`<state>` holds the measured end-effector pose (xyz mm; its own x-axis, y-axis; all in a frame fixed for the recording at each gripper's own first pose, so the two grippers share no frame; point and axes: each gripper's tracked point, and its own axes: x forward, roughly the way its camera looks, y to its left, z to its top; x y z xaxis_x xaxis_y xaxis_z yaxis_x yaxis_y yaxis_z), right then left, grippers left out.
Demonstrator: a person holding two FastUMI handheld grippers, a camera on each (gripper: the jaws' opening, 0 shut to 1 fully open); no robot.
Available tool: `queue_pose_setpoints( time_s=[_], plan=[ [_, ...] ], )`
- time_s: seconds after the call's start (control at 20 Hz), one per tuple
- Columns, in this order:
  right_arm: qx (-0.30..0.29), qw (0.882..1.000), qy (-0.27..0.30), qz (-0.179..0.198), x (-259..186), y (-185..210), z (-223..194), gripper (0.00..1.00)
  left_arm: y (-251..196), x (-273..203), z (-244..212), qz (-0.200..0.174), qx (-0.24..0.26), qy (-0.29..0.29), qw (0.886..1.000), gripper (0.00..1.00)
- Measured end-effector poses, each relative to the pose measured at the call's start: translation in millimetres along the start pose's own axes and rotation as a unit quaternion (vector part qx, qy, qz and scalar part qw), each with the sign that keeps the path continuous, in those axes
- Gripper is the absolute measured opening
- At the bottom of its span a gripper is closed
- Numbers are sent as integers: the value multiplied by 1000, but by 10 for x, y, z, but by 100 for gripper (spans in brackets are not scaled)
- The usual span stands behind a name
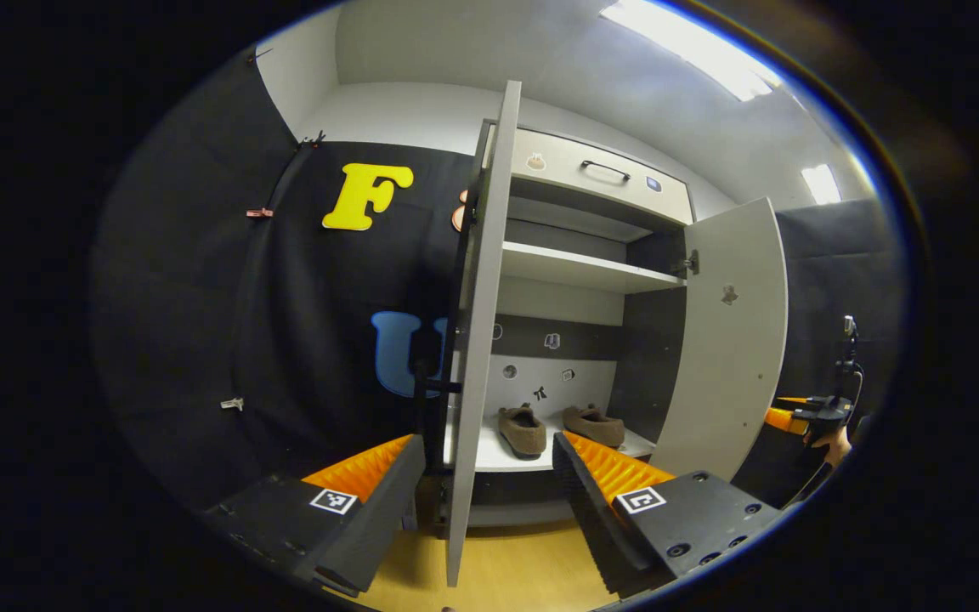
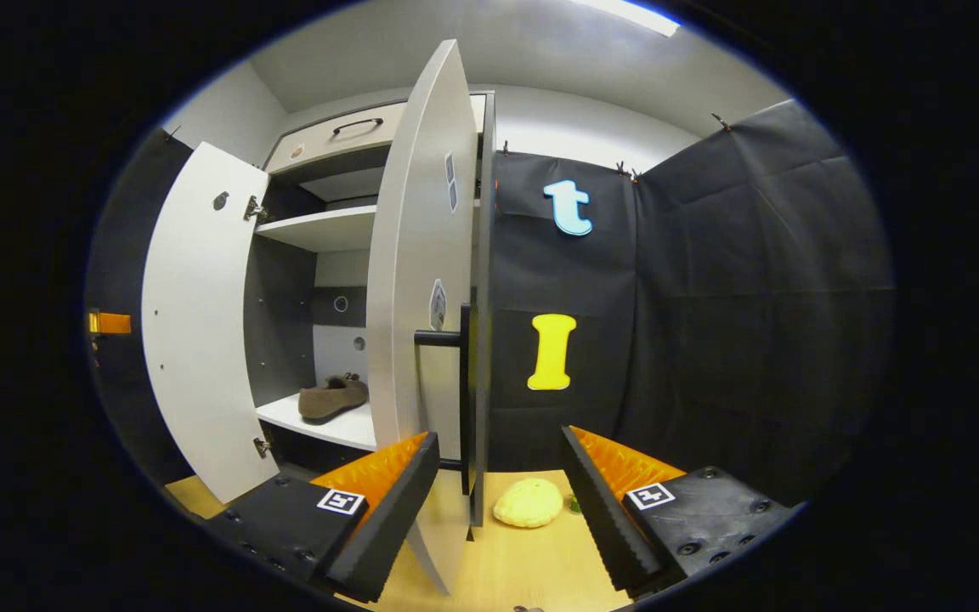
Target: Grab one shoe with the right hand and put it into the shoe cabinet, grab the other shoe with the left hand and put it into the shoe cabinet; then close the right door with the right hand and the left door with the left hand.
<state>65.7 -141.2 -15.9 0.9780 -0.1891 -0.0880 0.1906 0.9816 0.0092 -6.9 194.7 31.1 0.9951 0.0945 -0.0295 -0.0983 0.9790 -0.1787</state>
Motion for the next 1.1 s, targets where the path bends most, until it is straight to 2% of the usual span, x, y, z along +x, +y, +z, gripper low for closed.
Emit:
queue_pose_setpoints(
  time_s=[0.3, 0.6, 0.85, 1.1],
  plan=[
    [13, 997, -1, 78, 106, 479, -47, 96, 164, -94, -12, 33, 22, 13, 999, 95],
    [32, 991, 3, 133, 591, 1186, -82, 96, 442, -249, -92, 72, 23, 30, 997, 95],
    [39, 989, 1, 146, 1047, 1636, -122, 96, 666, -348, -101, 96, 23, 29, 995, 95],
    [14, 992, -16, 127, 1334, 1831, -113, 96, 820, -206, -183, 85, -7, 28, 996, 95]
  ],
)
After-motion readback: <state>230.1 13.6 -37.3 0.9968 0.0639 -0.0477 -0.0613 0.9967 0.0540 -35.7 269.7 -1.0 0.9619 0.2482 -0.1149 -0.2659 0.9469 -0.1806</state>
